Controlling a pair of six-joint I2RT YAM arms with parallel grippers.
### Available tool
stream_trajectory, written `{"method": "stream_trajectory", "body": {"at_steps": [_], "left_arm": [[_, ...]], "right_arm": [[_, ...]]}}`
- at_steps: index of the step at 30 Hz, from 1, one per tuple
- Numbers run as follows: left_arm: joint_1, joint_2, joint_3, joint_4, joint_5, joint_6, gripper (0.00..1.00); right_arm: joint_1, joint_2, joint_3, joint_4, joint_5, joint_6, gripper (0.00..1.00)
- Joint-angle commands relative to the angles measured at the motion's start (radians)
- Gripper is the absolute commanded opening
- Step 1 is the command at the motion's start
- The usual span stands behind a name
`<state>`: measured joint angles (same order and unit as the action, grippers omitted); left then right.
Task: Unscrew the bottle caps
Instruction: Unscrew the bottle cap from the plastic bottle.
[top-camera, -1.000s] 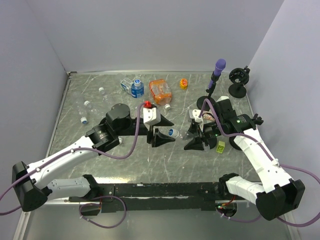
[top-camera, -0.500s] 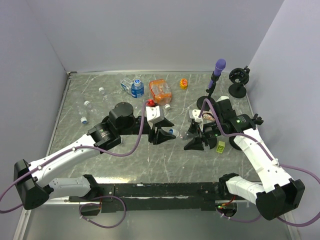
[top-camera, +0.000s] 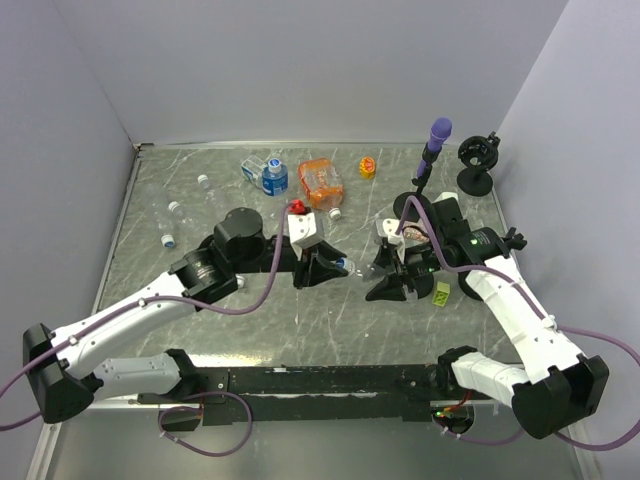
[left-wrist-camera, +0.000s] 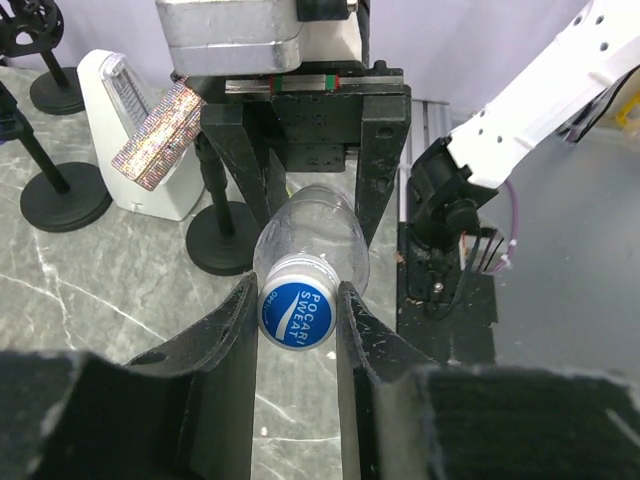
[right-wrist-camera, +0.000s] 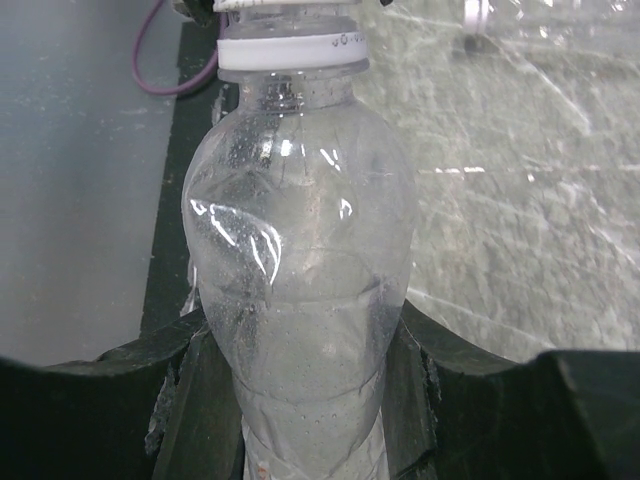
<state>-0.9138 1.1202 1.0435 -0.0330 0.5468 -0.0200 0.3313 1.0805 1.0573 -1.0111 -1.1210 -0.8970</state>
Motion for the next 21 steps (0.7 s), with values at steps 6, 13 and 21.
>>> {"method": "stream_trajectory", "body": {"at_steps": [6, 13, 21], "left_arm": [[0.091, -0.206, -0.100, 0.081, -0.001, -0.207, 0.04], [0.136, -0.195, -0.112, 0.136, 0.033, -0.378, 0.01], [0.154, -0.040, 0.019, 0.001, -0.063, -0.776, 0.01]], "right_arm": [[0.006, -0.017, -0.002, 0.022, -0.025, -0.022, 0.00], [0.008, -0.021, 0.001, 0.023, -0.023, -0.022, 0.00], [0.012, -0.036, -0.008, 0.110, 0.085, 0.072, 0.00]]}}
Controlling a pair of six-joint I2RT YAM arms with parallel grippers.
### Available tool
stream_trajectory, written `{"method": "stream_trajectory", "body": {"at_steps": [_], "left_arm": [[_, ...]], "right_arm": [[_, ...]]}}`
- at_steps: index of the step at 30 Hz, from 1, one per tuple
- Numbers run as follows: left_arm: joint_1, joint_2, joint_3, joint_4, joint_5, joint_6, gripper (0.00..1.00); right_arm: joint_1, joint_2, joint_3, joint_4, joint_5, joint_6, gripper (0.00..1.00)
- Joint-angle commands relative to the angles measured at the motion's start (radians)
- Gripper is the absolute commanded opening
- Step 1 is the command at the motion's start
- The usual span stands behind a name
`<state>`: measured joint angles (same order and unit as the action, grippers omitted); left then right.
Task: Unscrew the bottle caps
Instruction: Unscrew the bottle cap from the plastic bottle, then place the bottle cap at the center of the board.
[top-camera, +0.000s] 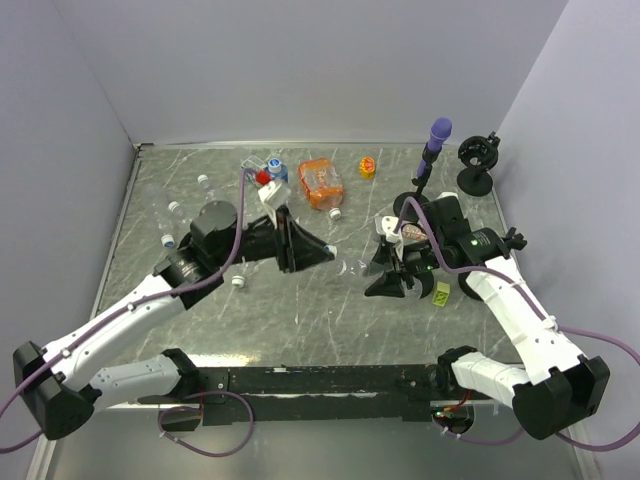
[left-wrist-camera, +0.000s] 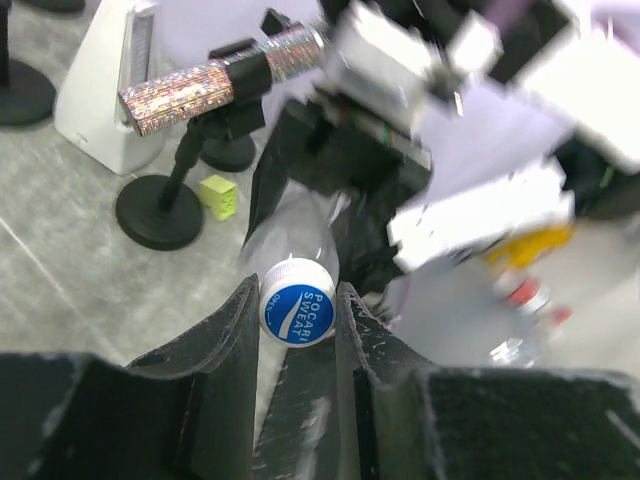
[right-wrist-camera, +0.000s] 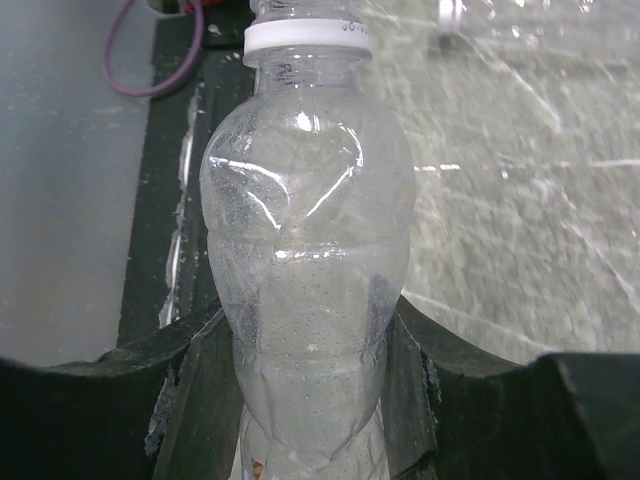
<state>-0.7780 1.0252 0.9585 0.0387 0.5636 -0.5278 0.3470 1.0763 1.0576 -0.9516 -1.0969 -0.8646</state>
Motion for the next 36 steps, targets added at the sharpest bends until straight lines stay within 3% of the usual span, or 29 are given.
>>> {"method": "stream_trajectory", "body": {"at_steps": [1, 5, 10, 13, 18, 21, 24, 27, 30, 36], "left_arm": [[0.026, 0.061, 0.108, -0.103, -0.108, -0.320, 0.01], [0.052, 0.021, 0.083, -0.195, -0.263, -0.403, 0.01], [0.146, -0.077, 0.062, -0.383, -0.471, -0.328, 0.01], [0.267, -0.108, 0.051, -0.515, -0.560, -0.249, 0.01], [0.642, -0.134, -0.021, -0.596, -0.535, -0.101, 0.01], [0.904, -0.114, -0.104, -0.563, -0.409, -0.049, 0.01], [1.064, -0.065, -0.179, -0.521, -0.422, -0.047, 0.01], [1.141, 0.007, -0.216, -0.471, -0.487, -0.072, 0.01], [1.161, 0.111, -0.219, -0.432, -0.599, -0.080, 0.01], [1.192, 0.311, -0.178, -0.386, -0.663, -0.063, 0.01]], "right_arm": [[-0.003, -0.035, -0.014, 0.065, 0.072, 0.051, 0.00], [-0.003, -0.038, -0.024, 0.088, 0.089, 0.076, 0.00], [-0.003, -0.053, -0.036, 0.089, 0.060, 0.081, 0.00], [-0.003, -0.061, -0.047, 0.080, 0.032, 0.064, 0.00], [-0.003, -0.058, -0.047, 0.063, 0.000, 0.044, 0.00], [-0.003, -0.053, -0.044, 0.053, -0.012, 0.027, 0.00], [-0.003, -0.046, -0.053, 0.050, -0.029, 0.012, 0.00], [-0.003, -0.038, -0.068, 0.053, -0.044, -0.002, 0.00], [-0.003, -0.029, -0.085, 0.066, -0.066, -0.007, 0.00], [-0.003, -0.039, -0.142, 0.125, -0.083, 0.010, 0.00]]}}
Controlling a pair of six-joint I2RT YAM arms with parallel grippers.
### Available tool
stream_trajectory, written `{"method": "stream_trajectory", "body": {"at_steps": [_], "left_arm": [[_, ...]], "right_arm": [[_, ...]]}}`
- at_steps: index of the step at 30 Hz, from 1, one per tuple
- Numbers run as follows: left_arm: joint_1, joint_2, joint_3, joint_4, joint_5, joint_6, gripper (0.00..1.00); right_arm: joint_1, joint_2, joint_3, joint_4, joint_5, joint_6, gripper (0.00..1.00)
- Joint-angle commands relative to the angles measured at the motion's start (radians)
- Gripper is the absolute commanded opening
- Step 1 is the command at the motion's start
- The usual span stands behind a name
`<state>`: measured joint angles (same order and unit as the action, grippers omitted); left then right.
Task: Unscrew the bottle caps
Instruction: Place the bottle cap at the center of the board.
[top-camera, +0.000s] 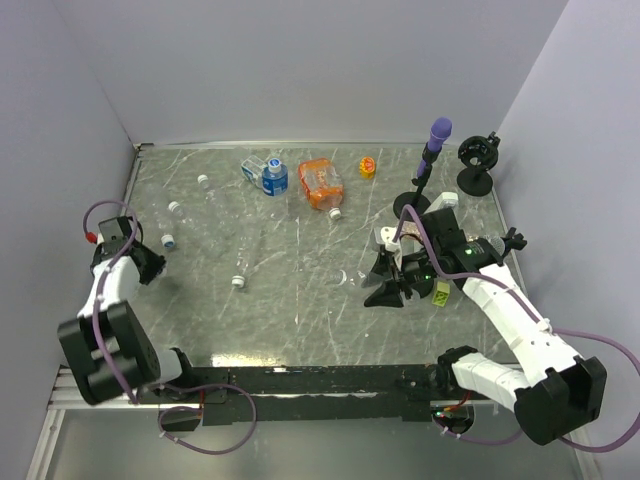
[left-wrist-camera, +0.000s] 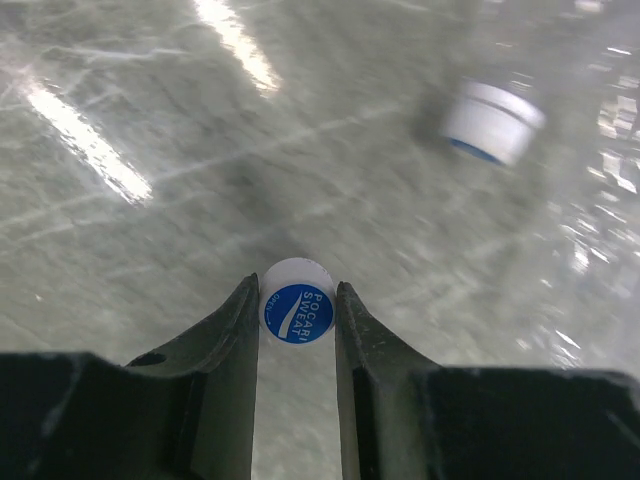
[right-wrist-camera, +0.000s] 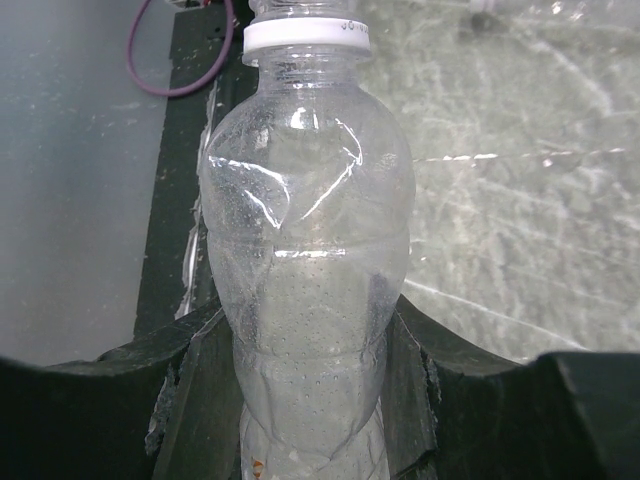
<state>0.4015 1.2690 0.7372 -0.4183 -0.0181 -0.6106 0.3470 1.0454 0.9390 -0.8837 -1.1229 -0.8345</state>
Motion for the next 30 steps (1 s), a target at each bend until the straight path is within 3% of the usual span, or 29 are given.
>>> {"method": "stream_trajectory", "body": {"at_steps": [1, 5, 6, 9, 12, 17, 22, 25, 27, 30], "left_arm": [[0.013, 0.097, 0.048, 0.079, -0.085, 0.025, 0.01], [0.017, 0.188, 0.088, 0.070, -0.076, 0.026, 0.07], [0.017, 0.196, 0.097, 0.062, -0.071, 0.031, 0.13], [0.017, 0.173, 0.119, 0.043, -0.083, 0.037, 0.50], [0.019, 0.129, 0.142, 0.012, -0.098, 0.057, 0.74], [0.019, 0.026, 0.171, -0.027, -0.010, 0.074, 0.82], [-0.022, -0.117, 0.171, -0.027, 0.324, 0.158, 0.85], [-0.204, -0.215, 0.160, 0.019, 0.420, 0.146, 0.87], [-0.388, -0.301, 0.150, 0.086, 0.449, 0.129, 0.87], [-0.594, -0.449, 0.052, 0.342, 0.557, 0.068, 0.92]], "right_arm": [[-0.003, -0.011, -0.025, 0.060, -0.058, -0.018, 0.00], [-0.003, -0.019, -0.037, 0.066, -0.077, -0.017, 0.00], [-0.003, -0.021, -0.042, 0.065, -0.075, -0.018, 0.00], [-0.003, -0.028, -0.058, 0.075, -0.077, -0.015, 0.00], [-0.008, -0.030, -0.060, 0.071, -0.080, -0.025, 0.00], [-0.019, -0.027, -0.062, 0.052, -0.090, -0.043, 0.00], [-0.031, -0.042, -0.071, 0.060, -0.100, -0.043, 0.00], [-0.040, -0.038, -0.069, 0.051, -0.110, -0.049, 0.00], [-0.045, -0.036, -0.071, 0.048, -0.118, -0.049, 0.00], [-0.049, -0.033, -0.074, 0.048, -0.135, -0.046, 0.00]]}}
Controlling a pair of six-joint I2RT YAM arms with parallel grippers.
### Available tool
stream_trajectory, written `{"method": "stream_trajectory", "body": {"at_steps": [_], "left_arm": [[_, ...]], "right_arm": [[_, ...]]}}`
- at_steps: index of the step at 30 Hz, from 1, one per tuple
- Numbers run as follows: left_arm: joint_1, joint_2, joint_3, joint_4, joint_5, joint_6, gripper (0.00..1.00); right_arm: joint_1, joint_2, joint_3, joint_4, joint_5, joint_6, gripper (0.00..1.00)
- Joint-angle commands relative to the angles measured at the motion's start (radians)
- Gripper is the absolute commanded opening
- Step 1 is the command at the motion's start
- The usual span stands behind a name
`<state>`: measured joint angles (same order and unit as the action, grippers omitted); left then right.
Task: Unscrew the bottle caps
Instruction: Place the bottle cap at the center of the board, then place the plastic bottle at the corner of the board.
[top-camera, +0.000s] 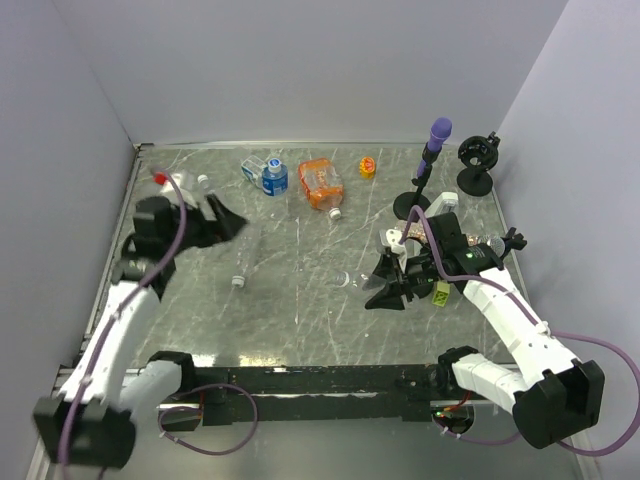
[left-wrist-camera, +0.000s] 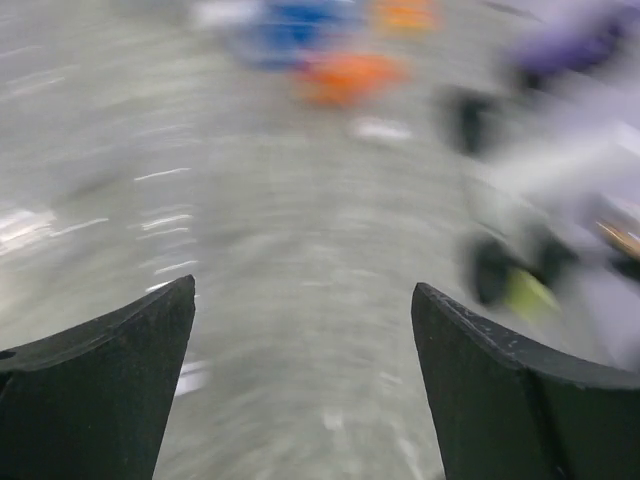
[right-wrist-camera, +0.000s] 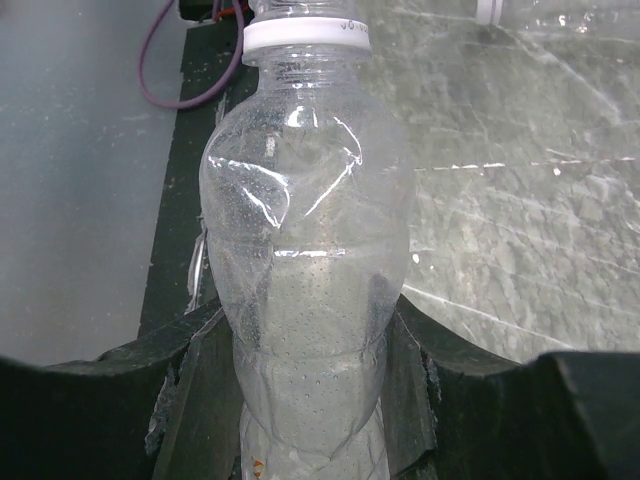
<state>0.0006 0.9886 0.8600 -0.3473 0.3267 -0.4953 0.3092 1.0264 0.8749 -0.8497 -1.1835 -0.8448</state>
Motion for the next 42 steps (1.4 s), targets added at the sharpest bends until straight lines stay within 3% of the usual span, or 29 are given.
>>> {"method": "stream_trajectory", "body": {"at_steps": [1, 5, 10, 15, 20, 27, 36, 38, 42], "left_arm": [[-0.249, -0.212, -0.119, 0.401, 0.239, -0.075, 0.94], [-0.466, -0.265, -0.257, 0.707, 0.265, -0.134, 0.98], [-0.802, -0.107, -0.175, 0.697, 0.128, -0.002, 0.99], [-0.948, 0.070, -0.069, 0.663, 0.032, 0.095, 0.97], [-0.982, 0.146, -0.042, 0.683, -0.005, 0.100, 0.90], [-0.985, 0.131, -0.047, 0.686, -0.060, 0.077, 0.80], [-0.985, 0.114, -0.078, 0.728, -0.048, 0.024, 0.63], [-0.985, 0.119, -0.078, 0.728, -0.038, 0.020, 0.55], [-0.985, 0.134, -0.065, 0.702, -0.025, 0.020, 0.52]], "right_arm": [[-0.013, -0.011, -0.011, 0.014, -0.079, -0.034, 0.00], [-0.018, -0.005, -0.014, 0.009, -0.090, -0.042, 0.00], [-0.022, -0.003, -0.019, -0.017, -0.110, -0.086, 0.00], [-0.038, -0.006, -0.024, -0.025, -0.131, -0.096, 0.00], [-0.051, -0.003, -0.022, -0.032, -0.140, -0.103, 0.00], [-0.055, 0.001, -0.020, -0.037, -0.140, -0.105, 0.00], [-0.058, 0.006, -0.022, -0.035, -0.142, -0.100, 0.00], [-0.058, 0.008, -0.022, -0.034, -0.143, -0.100, 0.00], [-0.061, 0.009, -0.022, -0.035, -0.142, -0.099, 0.00]]}}
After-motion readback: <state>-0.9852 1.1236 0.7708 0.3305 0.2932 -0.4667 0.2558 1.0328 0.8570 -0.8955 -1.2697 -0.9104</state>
